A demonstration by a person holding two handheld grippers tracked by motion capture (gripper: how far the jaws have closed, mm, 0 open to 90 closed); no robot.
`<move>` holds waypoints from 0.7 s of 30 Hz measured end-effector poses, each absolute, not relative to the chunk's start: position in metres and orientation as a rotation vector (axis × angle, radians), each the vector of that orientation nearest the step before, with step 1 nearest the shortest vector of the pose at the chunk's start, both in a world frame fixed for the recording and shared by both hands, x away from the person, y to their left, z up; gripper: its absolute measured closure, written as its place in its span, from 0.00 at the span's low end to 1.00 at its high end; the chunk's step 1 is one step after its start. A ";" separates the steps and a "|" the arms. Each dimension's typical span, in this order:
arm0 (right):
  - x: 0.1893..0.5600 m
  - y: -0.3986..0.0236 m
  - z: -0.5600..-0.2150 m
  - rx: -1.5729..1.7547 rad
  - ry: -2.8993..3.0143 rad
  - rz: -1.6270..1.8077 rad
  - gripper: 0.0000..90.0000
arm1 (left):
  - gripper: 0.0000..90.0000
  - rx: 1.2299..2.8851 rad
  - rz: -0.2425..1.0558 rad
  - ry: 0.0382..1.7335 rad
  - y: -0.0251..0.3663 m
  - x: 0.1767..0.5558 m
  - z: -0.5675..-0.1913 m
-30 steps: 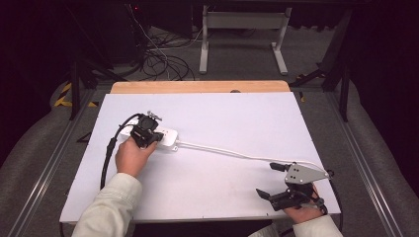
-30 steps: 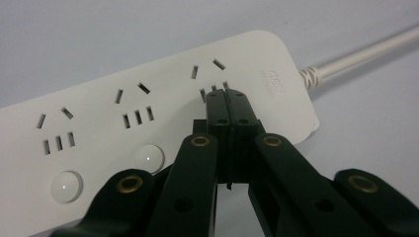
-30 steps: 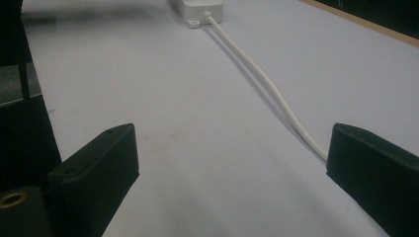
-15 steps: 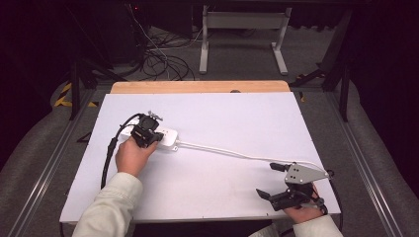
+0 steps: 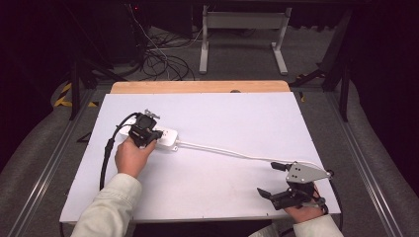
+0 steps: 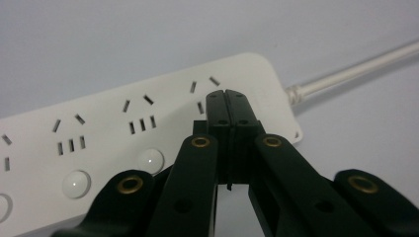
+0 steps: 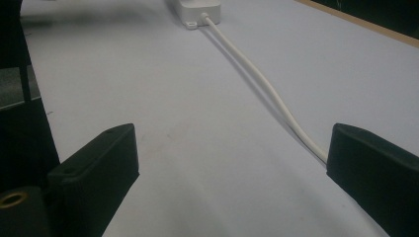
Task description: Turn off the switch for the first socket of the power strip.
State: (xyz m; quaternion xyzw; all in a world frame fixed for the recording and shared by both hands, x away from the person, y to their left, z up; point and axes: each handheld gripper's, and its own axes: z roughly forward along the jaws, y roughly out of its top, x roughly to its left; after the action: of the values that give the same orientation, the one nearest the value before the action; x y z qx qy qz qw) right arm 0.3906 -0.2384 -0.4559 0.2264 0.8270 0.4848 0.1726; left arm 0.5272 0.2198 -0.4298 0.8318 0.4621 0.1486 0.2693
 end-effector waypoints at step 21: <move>0.389 -0.238 -0.455 0.638 2.343 1.376 0.07 | 0.84 2.197 0.464 1.067 0.211 0.498 -0.390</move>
State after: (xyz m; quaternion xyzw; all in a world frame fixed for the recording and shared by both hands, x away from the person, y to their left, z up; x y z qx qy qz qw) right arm 0.3893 -0.2381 -0.4554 0.2251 0.8266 0.4855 0.1741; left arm 0.4982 0.2107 -0.3899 0.8366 0.4064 0.1769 0.3220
